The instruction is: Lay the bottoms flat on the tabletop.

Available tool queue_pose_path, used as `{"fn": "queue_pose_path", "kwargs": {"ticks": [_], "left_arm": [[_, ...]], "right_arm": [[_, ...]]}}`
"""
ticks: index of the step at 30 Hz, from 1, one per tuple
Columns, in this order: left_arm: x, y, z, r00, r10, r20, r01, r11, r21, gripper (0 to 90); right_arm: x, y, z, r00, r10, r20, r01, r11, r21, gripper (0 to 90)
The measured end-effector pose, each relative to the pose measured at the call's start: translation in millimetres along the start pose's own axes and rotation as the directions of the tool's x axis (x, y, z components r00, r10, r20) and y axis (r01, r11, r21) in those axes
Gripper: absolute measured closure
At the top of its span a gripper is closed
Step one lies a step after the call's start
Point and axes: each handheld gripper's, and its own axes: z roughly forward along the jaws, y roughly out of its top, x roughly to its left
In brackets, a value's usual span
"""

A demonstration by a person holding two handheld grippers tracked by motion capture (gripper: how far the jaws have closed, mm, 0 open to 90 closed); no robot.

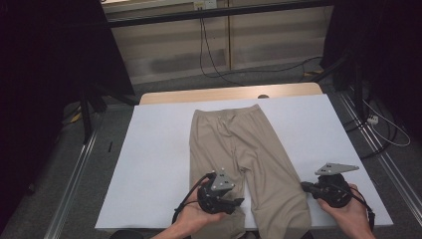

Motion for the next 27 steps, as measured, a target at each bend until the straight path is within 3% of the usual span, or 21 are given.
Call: {"fn": "queue_pose_path", "kwargs": {"ticks": [5, 10, 16, 19, 26, 27], "left_arm": [[18.3, -13.5, -17.5, 0.9970, -0.024, -0.073, 0.023, 0.9995, -0.024, 32.8], [33.6, -31.6, -33.8, 0.9930, -0.045, -0.109, 0.044, 0.9989, -0.017, 28.8], [47.2, -49.9, -49.7, 0.9821, -0.098, -0.161, 0.093, 0.9950, -0.035, 25.9], [51.3, -49.9, -58.3, 0.9729, -0.147, -0.178, 0.133, 0.9871, -0.089, 19.1], [58.4, -55.2, -77.1, 0.9625, -0.177, -0.205, 0.141, 0.9735, -0.180, 8.1], [61.1, -56.9, -80.8, 0.9560, -0.206, -0.209, 0.163, 0.9652, -0.204, 7.4]], "right_arm": [[3.5, 2.8, -2.8, 1.0000, 0.005, 0.008, -0.004, 0.998, -0.058, 64.2], [10.3, 6.9, -4.1, 0.9999, -0.013, 0.001, 0.013, 0.995, -0.103, 58.9], [13.8, 10.1, -1.8, 0.9999, -0.016, -0.006, 0.015, 0.992, -0.127, 54.1], [14.9, 11.1, -5.9, 1.0000, -0.004, -0.009, 0.002, 0.985, -0.172, 49.9], [20.4, 12.1, -16.2, 0.9997, 0.009, -0.021, -0.015, 0.959, -0.283, 31.8], [21.0, 12.2, -16.7, 0.9997, 0.010, -0.022, -0.016, 0.957, -0.290, 30.1]]}}
